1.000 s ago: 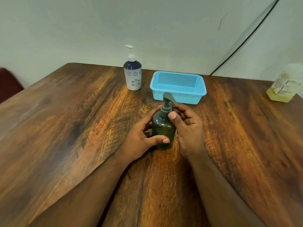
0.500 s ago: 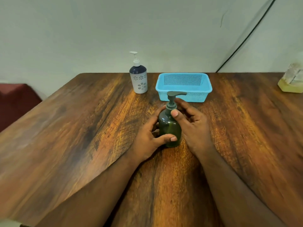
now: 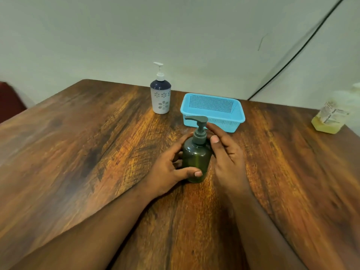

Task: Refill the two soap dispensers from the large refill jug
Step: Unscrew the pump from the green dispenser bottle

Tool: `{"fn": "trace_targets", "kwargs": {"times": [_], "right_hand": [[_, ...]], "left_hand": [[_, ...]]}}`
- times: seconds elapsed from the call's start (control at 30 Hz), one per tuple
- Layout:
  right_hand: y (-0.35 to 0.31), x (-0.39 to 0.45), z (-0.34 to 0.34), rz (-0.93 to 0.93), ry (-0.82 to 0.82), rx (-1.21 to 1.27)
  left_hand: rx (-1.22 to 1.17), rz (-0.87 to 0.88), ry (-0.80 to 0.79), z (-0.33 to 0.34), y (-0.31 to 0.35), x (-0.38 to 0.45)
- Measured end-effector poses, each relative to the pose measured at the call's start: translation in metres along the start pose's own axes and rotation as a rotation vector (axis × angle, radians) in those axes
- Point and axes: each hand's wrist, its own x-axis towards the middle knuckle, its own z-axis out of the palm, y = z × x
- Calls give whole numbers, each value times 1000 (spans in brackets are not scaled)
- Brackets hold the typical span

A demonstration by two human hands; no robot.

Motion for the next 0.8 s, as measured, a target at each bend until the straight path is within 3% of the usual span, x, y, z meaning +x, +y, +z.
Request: {"fn": "trace_targets", "kwargs": {"times": [0.13, 0.27, 0.53, 0.7, 0.8], "right_hand": [[-9, 3, 2, 65, -33, -50], [-19, 15, 2, -14, -43, -228], [-65, 32, -10, -173, 167, 257], [-87, 29, -20, -252, 229, 354], [-88, 17, -26, -250, 260, 227]], "left_hand": [[-15, 8, 16, -2, 3, -2], [-26, -12, 7, -2, 1, 1], [-7, -31, 22, -5, 2, 1], [-16, -35, 118, -9, 5, 1], [-22, -39, 104, -7, 5, -1]]}}
